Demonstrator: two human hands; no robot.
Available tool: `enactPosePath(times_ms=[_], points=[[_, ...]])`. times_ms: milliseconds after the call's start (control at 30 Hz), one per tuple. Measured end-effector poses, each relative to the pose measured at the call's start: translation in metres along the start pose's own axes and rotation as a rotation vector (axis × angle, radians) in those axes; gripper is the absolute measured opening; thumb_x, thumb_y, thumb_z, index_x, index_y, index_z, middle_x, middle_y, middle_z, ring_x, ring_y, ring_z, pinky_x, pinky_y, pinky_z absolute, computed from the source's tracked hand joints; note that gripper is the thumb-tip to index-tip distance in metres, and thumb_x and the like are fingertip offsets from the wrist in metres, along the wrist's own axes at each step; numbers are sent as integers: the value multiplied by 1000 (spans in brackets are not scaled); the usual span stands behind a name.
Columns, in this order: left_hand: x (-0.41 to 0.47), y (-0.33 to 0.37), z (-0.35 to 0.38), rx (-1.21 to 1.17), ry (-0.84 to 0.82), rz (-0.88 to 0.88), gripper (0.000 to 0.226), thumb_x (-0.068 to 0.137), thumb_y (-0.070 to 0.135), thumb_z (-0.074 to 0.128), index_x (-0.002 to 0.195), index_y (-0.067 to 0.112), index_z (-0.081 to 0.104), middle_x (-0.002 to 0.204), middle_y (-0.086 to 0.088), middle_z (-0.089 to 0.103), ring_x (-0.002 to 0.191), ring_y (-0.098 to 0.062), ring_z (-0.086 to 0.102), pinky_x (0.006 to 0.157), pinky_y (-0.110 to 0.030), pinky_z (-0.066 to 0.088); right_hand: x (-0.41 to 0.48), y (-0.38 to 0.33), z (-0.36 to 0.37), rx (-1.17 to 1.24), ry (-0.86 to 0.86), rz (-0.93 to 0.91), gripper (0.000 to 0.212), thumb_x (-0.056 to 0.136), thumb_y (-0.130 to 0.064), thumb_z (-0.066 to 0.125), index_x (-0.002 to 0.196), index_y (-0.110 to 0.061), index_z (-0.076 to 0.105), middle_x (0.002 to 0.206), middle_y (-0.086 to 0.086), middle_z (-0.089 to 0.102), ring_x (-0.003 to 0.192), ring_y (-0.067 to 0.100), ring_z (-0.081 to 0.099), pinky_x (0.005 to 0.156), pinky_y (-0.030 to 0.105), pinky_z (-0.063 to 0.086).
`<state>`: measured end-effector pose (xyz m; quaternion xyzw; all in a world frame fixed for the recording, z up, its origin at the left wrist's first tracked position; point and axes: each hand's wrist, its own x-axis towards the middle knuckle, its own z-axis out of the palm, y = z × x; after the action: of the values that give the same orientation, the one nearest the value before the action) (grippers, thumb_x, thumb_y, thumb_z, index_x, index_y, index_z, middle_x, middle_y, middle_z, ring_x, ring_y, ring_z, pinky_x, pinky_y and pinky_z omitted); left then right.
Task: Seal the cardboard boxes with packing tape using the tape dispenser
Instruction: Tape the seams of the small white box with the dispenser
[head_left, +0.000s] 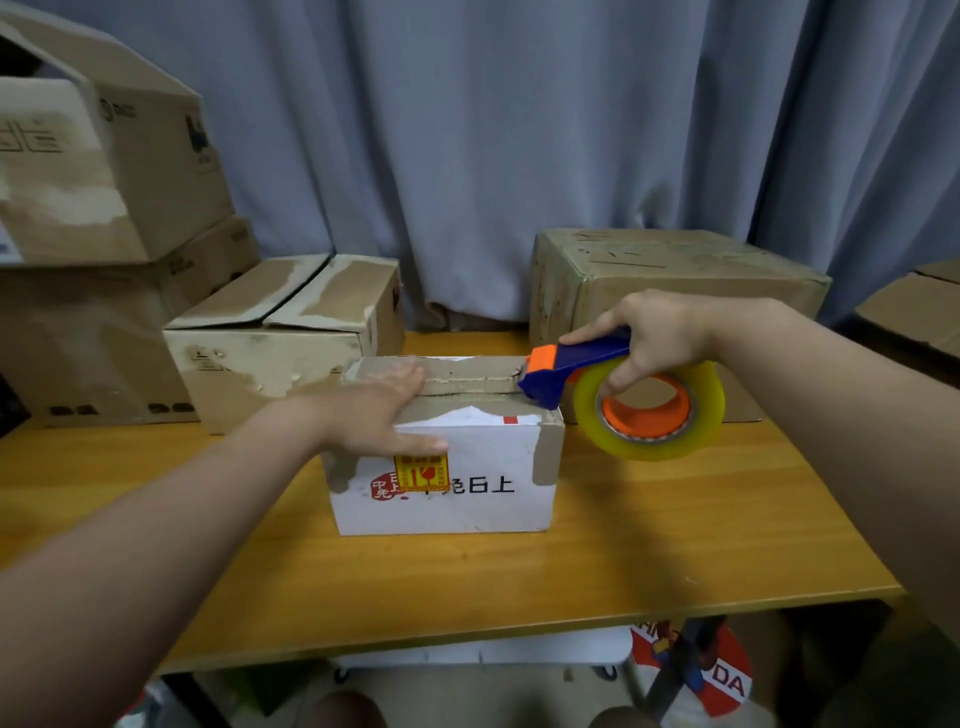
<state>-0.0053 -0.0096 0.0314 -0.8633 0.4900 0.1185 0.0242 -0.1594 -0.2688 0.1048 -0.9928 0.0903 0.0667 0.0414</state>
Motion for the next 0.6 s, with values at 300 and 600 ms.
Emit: enactPosePath(times_ms=[300,600], points=[[31,35,-10,52,-28,13,124,62,84,44,152,15,-7,159,-8,-12,147,-23,-8,120,-41,1,3,-10,6,48,28,-44,69,77,-42,75,138,-45,42,110,-11,54,93,9,52,77,24,43],[48,32,0,-46,5,25,121,57,88,44,151,31,-6,160,-2,-10,146,-21,-14,117,-44,-8,8,-2,15,61,33,-127,77,77,-53,71,142,-50,31,115,-11,57,94,6,53,74,19,43]])
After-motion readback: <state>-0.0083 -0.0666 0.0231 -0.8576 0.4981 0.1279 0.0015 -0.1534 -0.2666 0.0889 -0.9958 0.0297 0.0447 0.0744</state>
